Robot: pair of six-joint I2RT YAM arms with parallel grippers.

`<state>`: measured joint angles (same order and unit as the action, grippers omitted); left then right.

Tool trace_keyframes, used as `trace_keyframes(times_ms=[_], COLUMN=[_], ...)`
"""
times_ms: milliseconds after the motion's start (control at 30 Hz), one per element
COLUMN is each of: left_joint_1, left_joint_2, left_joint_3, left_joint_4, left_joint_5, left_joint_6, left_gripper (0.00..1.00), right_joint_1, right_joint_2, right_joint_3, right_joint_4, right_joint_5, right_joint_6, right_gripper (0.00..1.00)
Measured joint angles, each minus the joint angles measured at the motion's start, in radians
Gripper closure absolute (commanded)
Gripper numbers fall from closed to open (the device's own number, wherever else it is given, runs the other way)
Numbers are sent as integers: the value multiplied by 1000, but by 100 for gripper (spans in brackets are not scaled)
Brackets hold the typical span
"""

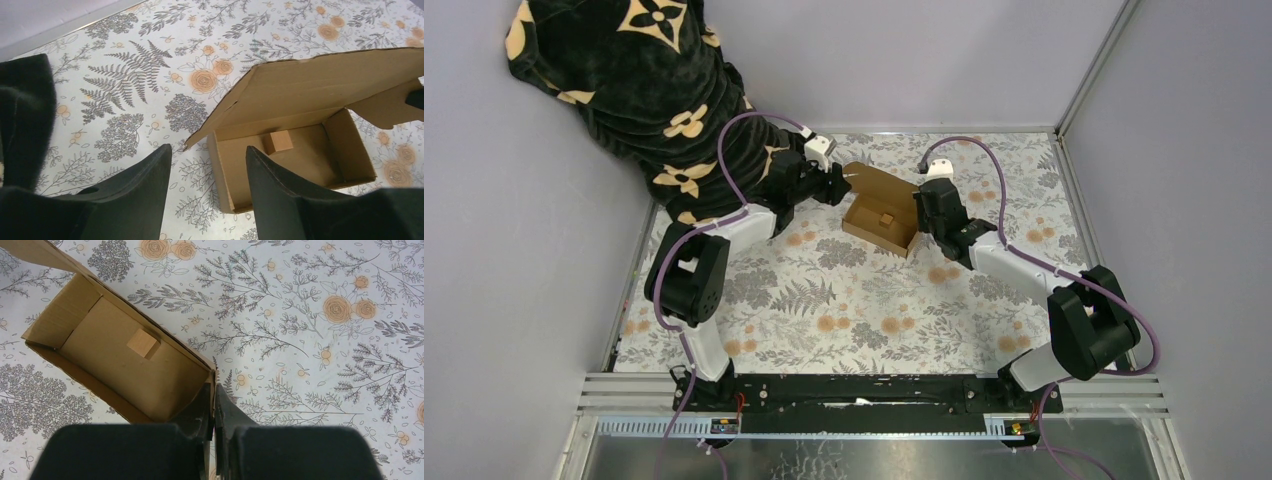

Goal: Fold the paper box

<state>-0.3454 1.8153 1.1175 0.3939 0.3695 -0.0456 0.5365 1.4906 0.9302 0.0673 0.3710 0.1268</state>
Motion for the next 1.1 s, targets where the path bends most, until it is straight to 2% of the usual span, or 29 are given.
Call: trace_keyframes(times_ms=[533, 633, 933, 1100], left_joint_1=[7, 7, 7, 10], left_joint_2=[76, 82, 84, 98], left_joint_3=[66, 76, 99, 109], left_joint_4=[-1, -1, 3, 2], left_joint_5=[29, 42, 69, 77], left_joint_6=[18, 18, 18, 18], left_gripper=[37, 40, 59, 62], right_joint_1=[-2, -3, -3, -5], right_joint_2=[7, 8, 11, 11], right_joint_3=[13, 15, 15, 15], right_joint_4=[-11, -13, -10, -11], right_joint_5=[-16, -18, -19, -23], right_joint_6=[-19, -22, -26, -26], right_gripper=[100, 100, 100, 100])
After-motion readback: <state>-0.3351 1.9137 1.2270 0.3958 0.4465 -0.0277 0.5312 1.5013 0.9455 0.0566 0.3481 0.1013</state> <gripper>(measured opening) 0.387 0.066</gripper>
